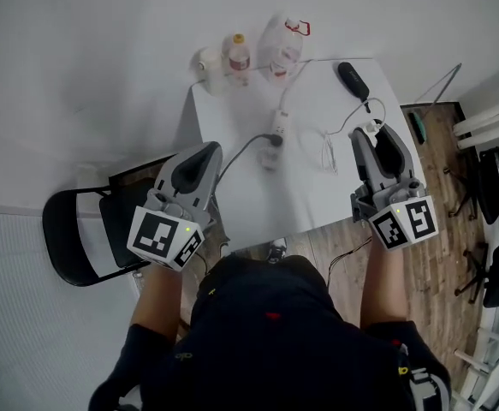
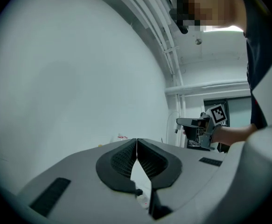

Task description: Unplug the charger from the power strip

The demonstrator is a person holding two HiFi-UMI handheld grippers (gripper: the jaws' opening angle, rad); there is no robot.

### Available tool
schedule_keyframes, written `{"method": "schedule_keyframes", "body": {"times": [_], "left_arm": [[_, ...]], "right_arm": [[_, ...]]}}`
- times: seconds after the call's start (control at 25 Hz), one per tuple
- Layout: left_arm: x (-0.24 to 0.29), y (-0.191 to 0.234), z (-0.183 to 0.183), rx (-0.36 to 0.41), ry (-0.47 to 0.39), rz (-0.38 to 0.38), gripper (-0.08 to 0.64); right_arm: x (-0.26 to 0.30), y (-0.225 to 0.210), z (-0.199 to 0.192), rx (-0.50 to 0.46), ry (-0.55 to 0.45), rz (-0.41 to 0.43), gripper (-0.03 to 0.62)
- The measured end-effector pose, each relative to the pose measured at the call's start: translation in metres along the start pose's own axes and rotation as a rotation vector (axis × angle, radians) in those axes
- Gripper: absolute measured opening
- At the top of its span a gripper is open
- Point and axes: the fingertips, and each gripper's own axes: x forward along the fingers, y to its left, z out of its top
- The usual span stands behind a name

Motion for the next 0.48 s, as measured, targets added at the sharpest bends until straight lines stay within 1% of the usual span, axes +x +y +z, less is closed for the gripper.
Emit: {"method": "schedule_keyframes", "body": {"times": [0.2,0.32,0.48], "left_arm": [[-0.017,0.007,0.032,0.033,-0.046,-0.012,0.023],[-0.020,0.008,0.039,0.043,-0.064,-0.025,0.023],[-0.024,0.005,0.041,0.051,-0.068,-0.046,0.023]], "right_arm": [[-0.021,0.016,0.022,-0.109,-0.003,-0.081,0.172],[-0.024,0.021,0.028,-0.128,-0.009,-0.108,0.172],[-0.025,0.028,0.029,-0.140,-0.006,-0.114,0.172]]}}
